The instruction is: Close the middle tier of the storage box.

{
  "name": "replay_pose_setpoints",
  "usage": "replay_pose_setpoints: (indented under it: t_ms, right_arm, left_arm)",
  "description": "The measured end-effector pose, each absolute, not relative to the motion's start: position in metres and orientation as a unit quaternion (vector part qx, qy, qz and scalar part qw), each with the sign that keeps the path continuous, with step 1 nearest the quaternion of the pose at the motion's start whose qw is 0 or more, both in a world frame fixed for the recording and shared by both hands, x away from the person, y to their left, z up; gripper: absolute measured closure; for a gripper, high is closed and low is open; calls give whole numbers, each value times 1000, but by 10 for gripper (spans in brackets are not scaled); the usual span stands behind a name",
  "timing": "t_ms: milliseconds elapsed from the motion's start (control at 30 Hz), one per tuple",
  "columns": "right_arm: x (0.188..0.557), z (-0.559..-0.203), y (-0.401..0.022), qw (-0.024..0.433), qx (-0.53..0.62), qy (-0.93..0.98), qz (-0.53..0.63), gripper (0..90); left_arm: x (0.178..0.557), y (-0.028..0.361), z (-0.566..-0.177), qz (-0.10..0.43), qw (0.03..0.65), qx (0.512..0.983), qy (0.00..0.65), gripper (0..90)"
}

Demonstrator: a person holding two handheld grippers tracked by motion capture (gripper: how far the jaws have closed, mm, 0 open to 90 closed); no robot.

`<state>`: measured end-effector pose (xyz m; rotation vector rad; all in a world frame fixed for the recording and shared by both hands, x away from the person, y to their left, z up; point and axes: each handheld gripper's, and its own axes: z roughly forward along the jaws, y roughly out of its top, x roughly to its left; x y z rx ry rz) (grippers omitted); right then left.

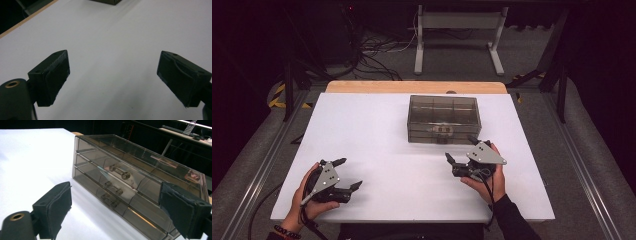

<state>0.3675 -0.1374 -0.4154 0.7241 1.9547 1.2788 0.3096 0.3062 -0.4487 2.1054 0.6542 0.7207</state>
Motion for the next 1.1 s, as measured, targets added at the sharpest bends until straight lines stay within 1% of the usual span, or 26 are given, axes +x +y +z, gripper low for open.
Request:
replay_pose_setpoints:
  t_ms: [233,467,767,1100]
  right_arm:
    - [361,-419,-142,342,276,757,484,121]
    - [352,-424,-147,357,265,759,476,122]
    - [345,-430,-155,356,261,759,478,119]
    - [335,-441,-167,362,261,761,471,84]
  left_arm:
    - [310,307,-449,285,400,832,259,123]
    - [310,306,-449,284,400,832,260,122]
    - [310,306,-449,284,401,831,261,122]
    - [311,305,-449,282,400,832,261,120]
